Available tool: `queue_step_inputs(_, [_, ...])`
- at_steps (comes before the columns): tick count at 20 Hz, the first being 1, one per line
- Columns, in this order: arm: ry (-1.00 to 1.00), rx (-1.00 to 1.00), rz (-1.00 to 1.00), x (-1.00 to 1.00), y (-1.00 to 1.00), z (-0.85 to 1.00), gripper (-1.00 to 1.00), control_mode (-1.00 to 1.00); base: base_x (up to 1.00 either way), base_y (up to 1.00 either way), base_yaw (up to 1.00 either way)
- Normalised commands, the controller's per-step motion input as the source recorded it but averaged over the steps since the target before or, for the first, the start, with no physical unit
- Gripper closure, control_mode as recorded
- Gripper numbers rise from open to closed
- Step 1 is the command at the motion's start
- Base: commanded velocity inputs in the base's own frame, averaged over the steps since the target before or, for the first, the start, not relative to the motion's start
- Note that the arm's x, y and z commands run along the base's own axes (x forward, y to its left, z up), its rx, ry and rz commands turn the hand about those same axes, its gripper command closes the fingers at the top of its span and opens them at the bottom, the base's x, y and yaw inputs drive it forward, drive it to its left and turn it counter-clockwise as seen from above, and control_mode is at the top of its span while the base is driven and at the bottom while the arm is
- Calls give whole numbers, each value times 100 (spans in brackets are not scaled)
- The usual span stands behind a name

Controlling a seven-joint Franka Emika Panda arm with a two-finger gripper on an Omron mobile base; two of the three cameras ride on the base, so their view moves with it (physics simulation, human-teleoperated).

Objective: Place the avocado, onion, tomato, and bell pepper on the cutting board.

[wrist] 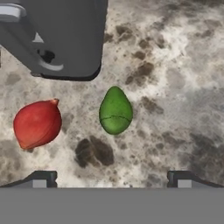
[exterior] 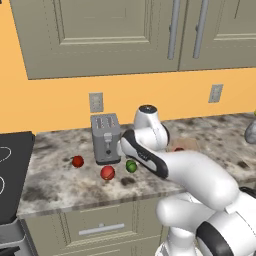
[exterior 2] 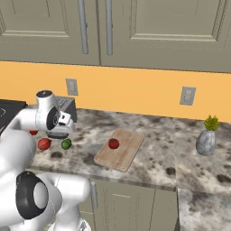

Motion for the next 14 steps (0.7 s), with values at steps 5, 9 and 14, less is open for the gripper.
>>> queue_step_inputs(5, [0,0,3,22,0,-22,-100,-100,0,0,0])
queue_step_inputs(9, [1,0,2,29,1,-23,-100,-100,0,0,0])
queue_step_inputs(14, [2,0,2,27,1,-23,-100,-100,0,0,0])
